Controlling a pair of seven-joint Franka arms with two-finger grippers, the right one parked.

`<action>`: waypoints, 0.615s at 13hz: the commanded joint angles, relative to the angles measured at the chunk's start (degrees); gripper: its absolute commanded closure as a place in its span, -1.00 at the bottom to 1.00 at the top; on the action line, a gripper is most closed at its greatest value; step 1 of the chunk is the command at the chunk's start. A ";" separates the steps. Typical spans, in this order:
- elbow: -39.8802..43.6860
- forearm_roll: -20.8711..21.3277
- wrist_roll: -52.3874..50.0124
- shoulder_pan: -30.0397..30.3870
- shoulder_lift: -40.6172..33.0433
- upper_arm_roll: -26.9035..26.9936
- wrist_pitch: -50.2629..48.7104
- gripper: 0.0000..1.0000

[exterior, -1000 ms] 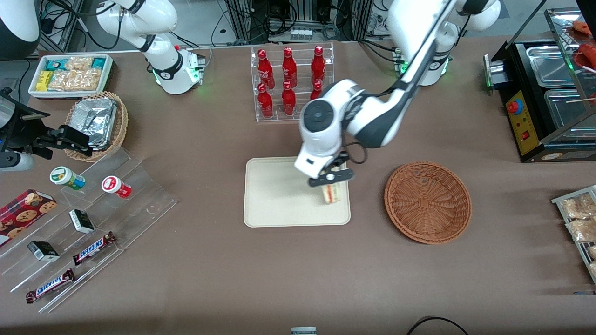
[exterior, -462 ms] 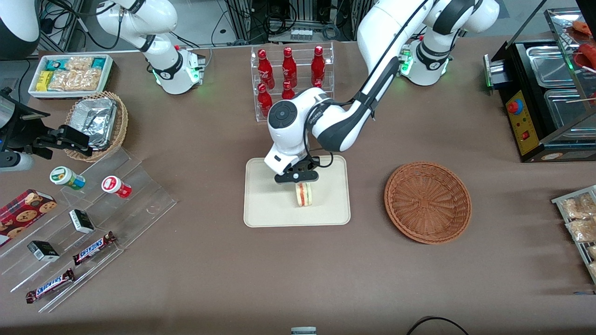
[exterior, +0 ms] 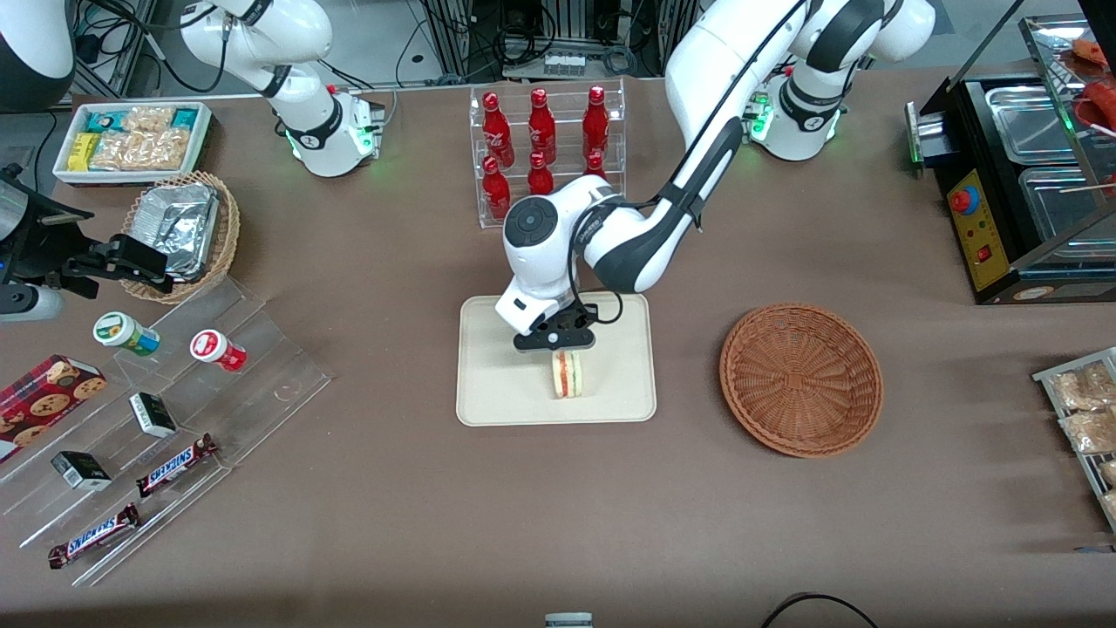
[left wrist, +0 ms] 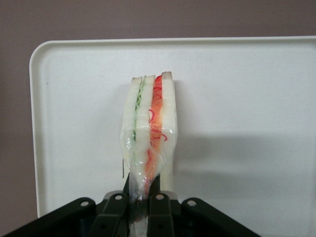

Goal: Place sandwich from basket to tray
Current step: 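Lower the sandwich onto the tray and open the left gripper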

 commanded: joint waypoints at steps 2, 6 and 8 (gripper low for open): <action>0.26 0.94 -0.20 -0.16 0.51 0.46 0.54 0.00; 0.44 0.16 -0.37 0.11 -1.33 0.46 -1.64 -1.00; 0.70 -0.63 -0.37 0.89 -4.57 0.55 -6.03 -1.00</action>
